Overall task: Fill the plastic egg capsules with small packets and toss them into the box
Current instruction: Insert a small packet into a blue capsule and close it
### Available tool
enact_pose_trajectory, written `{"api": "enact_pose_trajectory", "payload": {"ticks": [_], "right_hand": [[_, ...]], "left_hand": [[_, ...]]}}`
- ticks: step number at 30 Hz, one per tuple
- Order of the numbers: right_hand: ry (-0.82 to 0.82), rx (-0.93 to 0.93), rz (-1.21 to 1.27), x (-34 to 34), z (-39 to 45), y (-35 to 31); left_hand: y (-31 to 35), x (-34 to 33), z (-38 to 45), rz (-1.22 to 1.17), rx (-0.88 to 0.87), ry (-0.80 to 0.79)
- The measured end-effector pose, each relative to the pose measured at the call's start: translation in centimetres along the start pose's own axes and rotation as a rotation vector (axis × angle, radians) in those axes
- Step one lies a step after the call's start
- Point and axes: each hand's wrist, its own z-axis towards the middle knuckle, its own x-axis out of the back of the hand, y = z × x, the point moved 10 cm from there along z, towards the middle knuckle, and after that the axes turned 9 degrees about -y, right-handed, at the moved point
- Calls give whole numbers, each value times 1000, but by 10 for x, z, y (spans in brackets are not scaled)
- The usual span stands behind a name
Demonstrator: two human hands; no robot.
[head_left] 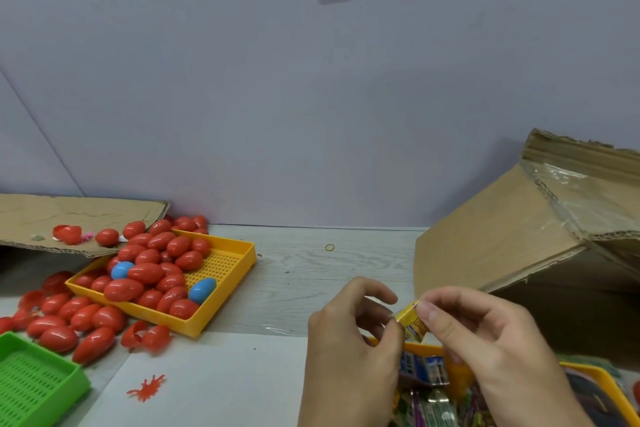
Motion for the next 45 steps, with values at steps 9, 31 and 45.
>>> {"api": "enact_pose_trajectory", "payload": {"ticks": [9,31,45], "right_hand": [[-50,-102,109,-9,2,9],[-7,-338,-22,3,-4,29],[-27,-319,-127,3,0,27]], "left_hand": [[-7,7,-1,-160,89,46],[-23,151,68,827,301,-3],[-99,185,83,1226,658,-251]]}}
